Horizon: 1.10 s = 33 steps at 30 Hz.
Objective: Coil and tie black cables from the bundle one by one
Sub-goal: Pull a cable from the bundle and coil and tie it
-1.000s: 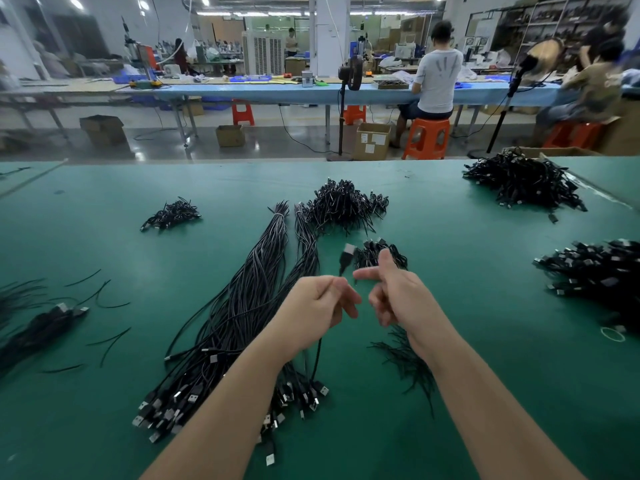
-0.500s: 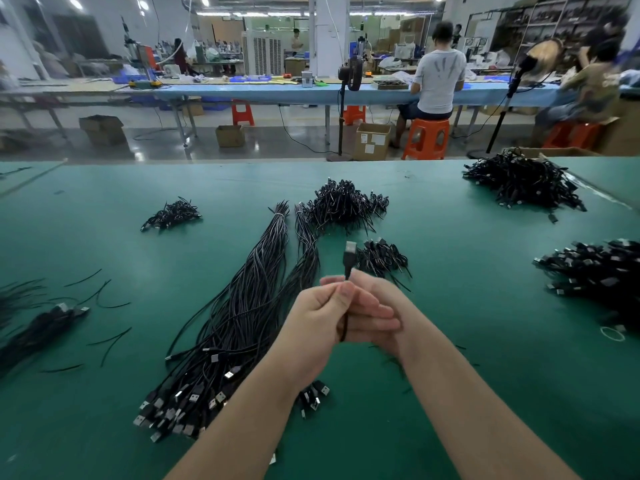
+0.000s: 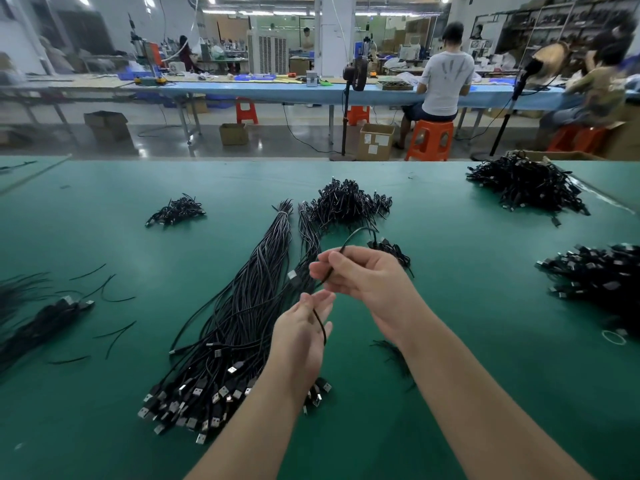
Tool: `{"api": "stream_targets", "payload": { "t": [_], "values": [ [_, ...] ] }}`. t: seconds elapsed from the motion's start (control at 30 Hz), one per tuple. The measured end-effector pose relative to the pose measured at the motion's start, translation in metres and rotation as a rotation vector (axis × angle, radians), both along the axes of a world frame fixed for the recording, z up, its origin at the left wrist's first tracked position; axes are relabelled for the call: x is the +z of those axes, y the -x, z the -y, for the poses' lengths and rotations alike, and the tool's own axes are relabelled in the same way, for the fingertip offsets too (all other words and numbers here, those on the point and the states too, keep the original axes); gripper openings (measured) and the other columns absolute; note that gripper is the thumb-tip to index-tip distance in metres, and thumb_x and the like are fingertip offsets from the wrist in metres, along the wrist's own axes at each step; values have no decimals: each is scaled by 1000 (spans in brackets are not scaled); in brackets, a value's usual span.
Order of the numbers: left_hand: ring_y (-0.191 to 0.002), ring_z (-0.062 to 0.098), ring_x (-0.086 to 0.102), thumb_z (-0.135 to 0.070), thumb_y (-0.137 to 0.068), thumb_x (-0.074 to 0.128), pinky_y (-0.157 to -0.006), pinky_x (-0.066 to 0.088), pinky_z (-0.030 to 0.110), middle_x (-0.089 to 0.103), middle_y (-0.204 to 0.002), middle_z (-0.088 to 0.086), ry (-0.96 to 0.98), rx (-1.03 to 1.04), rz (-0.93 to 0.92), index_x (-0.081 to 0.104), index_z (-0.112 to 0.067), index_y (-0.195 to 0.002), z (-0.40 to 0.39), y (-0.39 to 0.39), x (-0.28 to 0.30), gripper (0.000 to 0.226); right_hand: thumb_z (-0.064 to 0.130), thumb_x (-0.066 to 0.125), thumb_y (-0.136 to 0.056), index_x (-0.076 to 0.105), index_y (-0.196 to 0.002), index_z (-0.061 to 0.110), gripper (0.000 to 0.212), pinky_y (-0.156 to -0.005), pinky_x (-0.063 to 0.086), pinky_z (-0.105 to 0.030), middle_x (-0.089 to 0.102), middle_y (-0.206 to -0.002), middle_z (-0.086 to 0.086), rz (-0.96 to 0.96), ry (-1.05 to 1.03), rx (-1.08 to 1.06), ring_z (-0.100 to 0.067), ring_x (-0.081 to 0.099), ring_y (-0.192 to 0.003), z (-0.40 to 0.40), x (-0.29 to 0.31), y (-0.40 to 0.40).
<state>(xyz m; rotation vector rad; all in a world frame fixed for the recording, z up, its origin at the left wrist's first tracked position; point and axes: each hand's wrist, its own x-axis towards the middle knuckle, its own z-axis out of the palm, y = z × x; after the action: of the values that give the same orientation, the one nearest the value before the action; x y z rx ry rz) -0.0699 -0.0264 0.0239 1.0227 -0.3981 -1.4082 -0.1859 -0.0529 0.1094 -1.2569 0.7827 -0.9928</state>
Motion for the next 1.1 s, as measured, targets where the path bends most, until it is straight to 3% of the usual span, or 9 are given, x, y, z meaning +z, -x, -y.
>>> {"api": "stream_targets", "payload": {
  "t": [0.13, 0.2, 0.27, 0.43, 0.6, 0.73, 0.93, 1.03, 1.1],
  "values": [
    [-131, 33, 53, -21, -111, 30, -111, 41, 54, 61, -131, 20, -71, 131, -125, 57, -3, -119, 13, -19, 7, 34, 16, 63, -95, 77, -94, 14, 14, -96, 55, -32, 77, -101, -10, 30, 38, 85, -26, 72, -102, -20, -15, -5],
    [-127, 35, 56, -23, -111, 31, -93, 55, 46, 62, -122, 21, -123, 248, -232, 57, -1, -109, 23, -33, 19, 34, 24, 64, -90, 78, -89, 16, 17, -98, 54, -32, 76, -104, -12, 71, -13, 88, -25, 71, -105, -30, -30, -7],
    [-125, 40, 57, -27, -110, 32, -89, 56, 48, 61, -123, 25, -98, 329, -325, 57, 3, -106, 32, -44, 36, 39, 25, 62, -87, 77, -86, 12, 20, -97, 54, -31, 74, -108, -16, 193, -149, 49, -25, 70, -106, -37, -45, -8],
    [-77, 28, 77, -21, -110, 33, -55, 60, 28, 71, -98, 27, 70, 324, -394, 55, 5, -103, 29, -36, 64, 34, 16, 58, -91, 68, -96, -1, 21, -82, 61, -35, 73, -111, -19, 557, -529, -92, -28, 73, -99, -42, -72, -13],
    [-80, 22, 77, -23, -109, 37, -55, 58, 23, 77, -91, 17, 161, 176, -287, 59, 3, -111, 17, -20, 67, 34, 8, 52, -100, 63, -98, -5, 18, -60, 62, -36, 75, -87, -20, 557, -778, -172, -26, 75, -71, -46, -89, -21],
    [-90, 28, 76, -21, -109, 38, -64, 60, 29, 76, -102, 19, 252, 80, -125, 60, 1, -119, 7, -21, 60, 33, 12, 53, -101, 64, -95, -3, 20, -60, 62, -33, 76, -81, -15, 442, -705, -201, -23, 75, -68, -28, -81, -4],
    [-97, 34, 74, -20, -106, 40, -71, 61, 35, 74, -107, 23, 351, 24, -95, 65, 2, -117, 1, -21, 63, 35, 12, 57, -99, 69, -88, -3, 22, -61, 62, -35, 75, -81, -15, 317, -740, -123, -23, 74, -66, -25, -76, 5],
    [-93, 31, 75, -27, -99, 47, -66, 61, 33, 75, -105, 20, 428, -104, -32, 77, -6, -104, -5, -14, 64, 37, 10, 62, -95, 75, -71, -1, 30, -57, 61, -33, 75, -77, -14, 261, -807, -63, -23, 73, -62, -30, -79, -2],
    [-88, 28, 76, -29, -96, 50, -62, 60, 32, 76, -99, 17, 436, -212, 23, 79, -9, -102, -10, -8, 58, 36, 8, 56, -98, 73, -78, 0, 27, -57, 60, -31, 73, -75, -11, 184, -787, -26, -21, 72, -62, -30, -79, -6]
  ]
}}
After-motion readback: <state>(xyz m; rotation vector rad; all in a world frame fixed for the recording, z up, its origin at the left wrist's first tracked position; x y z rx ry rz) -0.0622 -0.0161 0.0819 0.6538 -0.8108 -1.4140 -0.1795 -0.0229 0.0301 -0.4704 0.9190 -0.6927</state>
